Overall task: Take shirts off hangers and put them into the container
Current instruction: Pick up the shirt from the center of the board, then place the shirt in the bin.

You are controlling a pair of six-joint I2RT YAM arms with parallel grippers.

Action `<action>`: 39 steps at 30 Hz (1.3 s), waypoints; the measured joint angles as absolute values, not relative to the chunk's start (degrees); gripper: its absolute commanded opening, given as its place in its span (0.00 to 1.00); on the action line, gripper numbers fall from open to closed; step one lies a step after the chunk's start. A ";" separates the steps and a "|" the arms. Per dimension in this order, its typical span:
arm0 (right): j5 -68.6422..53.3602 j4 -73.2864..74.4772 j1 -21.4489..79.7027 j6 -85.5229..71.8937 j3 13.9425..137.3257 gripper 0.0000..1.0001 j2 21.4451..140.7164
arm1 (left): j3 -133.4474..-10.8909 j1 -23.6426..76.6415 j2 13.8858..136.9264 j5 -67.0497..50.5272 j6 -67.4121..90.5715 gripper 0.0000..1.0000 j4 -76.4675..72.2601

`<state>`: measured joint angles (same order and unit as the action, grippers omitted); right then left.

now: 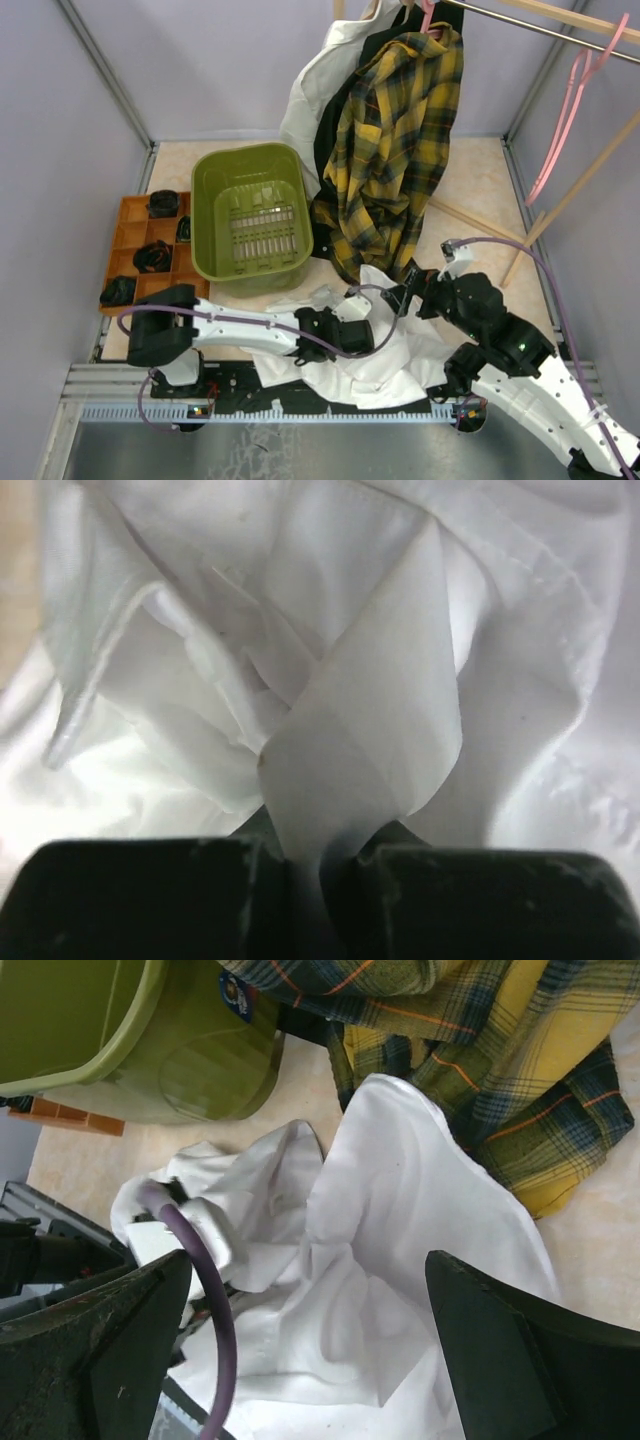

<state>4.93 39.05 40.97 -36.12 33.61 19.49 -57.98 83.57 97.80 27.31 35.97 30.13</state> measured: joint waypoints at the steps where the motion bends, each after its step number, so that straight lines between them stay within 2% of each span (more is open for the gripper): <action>1: 4.80 39.03 40.97 -36.12 33.61 0.99 19.44 | -58.54 84.25 96.99 28.56 36.40 0.00 32.49; 5: 2.17 35.99 41.15 -37.01 33.69 0.99 18.52 | -62.92 85.06 88.55 34.59 35.38 0.00 42.06; 11: -4.67 22.33 42.48 -39.86 36.27 0.99 17.87 | -64.42 83.46 74.43 42.11 26.30 0.00 47.51; 16: 3.22 33.10 40.75 -37.54 33.19 0.99 17.30 | -68.16 69.73 59.57 48.93 23.46 0.00 46.87; 20: 5.37 37.82 40.71 -37.01 32.23 0.99 17.50 | -75.99 68.03 53.34 52.36 15.66 0.00 41.56; 25: 6.26 38.33 40.73 -36.58 32.23 0.99 17.50 | -84.20 66.61 55.48 56.93 6.02 0.00 36.64; 29: 6.44 38.65 40.71 -36.56 32.23 0.99 17.50 | -85.41 61.69 58.81 56.90 -0.23 0.00 34.26; 34: 6.35 38.70 40.71 -36.49 32.23 0.99 17.52 | -87.26 50.98 64.20 50.35 -2.00 0.00 36.01; 39: 5.93 38.76 40.71 -36.45 32.23 0.99 18.09 | -94.96 39.97 70.22 40.49 -1.30 0.00 39.07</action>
<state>5.93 38.76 40.71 -36.45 32.23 18.09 -94.96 39.97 70.22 40.49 -1.30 39.07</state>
